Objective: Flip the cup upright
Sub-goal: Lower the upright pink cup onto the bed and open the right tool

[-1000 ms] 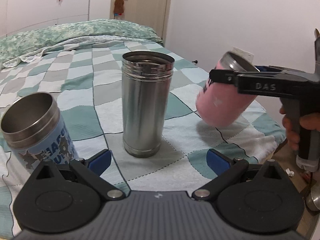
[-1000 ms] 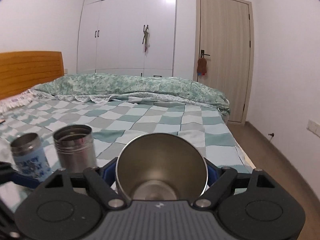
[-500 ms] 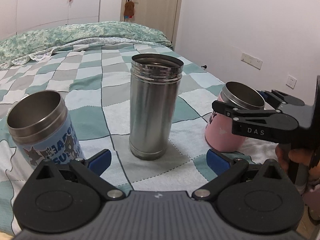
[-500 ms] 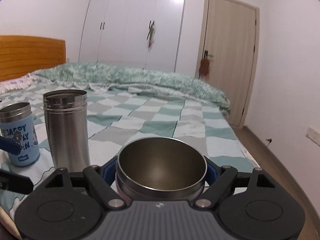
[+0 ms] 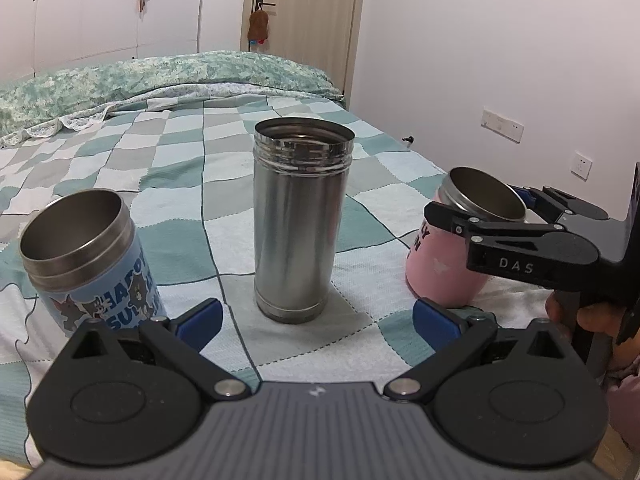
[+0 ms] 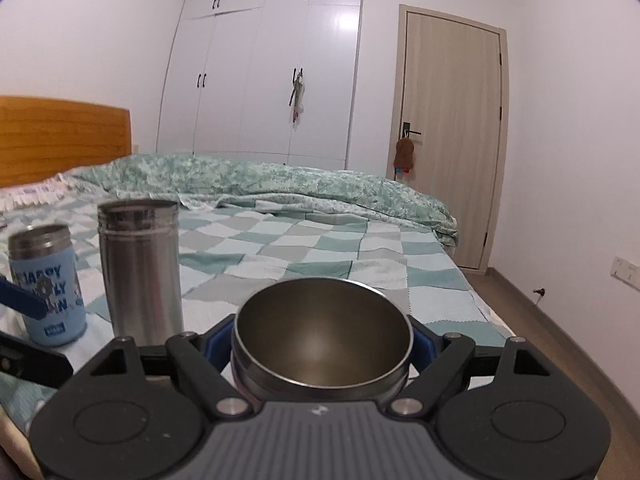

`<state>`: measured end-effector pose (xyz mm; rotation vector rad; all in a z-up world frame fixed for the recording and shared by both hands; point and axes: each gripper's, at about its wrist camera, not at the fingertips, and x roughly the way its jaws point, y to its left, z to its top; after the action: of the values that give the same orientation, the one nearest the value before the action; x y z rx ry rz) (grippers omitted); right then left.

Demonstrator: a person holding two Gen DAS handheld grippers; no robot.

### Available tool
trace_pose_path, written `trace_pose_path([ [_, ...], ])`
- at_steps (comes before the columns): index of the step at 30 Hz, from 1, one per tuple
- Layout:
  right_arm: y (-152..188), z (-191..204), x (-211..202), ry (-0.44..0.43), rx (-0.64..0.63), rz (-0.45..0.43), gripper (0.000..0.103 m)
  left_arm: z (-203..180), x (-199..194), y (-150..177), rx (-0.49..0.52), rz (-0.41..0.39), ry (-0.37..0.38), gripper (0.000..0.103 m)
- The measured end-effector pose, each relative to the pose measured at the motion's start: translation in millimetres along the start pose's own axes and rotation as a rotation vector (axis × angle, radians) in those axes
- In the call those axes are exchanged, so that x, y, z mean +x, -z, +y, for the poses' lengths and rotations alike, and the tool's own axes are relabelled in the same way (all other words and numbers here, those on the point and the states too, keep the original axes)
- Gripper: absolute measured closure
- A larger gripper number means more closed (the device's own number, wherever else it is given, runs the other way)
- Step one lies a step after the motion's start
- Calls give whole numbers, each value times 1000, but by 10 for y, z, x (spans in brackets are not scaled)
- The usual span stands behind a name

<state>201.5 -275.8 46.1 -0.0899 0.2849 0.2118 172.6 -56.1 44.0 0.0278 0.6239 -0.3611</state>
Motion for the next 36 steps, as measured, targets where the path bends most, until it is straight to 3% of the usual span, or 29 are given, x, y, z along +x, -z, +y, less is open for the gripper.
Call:
trace_pose_path([
  [5, -29, 12, -33, 0, 3, -14, 13, -20, -75, -3, 1, -14, -4, 0],
  [9, -49, 38, -159, -6, 10, -51, 0, -31, -203, -2, 2, -45, -6, 0],
  [18, -39, 274, -794, -3, 71, -158, 0, -31, -713, 137, -7, -167, -46, 0],
  [27, 210, 652, -1378, 15, 54, -166, 0, 53, -1107, 591, -43, -281, -149, 0],
  [31, 379, 765, -1480, 26, 52, -126, 0, 80, -1143, 870, -82, -283, -184, 0],
  [36, 607, 814, -1523, 47, 56, -107, 0, 33, -1158, 1189, -59, -350, -247, 0],
])
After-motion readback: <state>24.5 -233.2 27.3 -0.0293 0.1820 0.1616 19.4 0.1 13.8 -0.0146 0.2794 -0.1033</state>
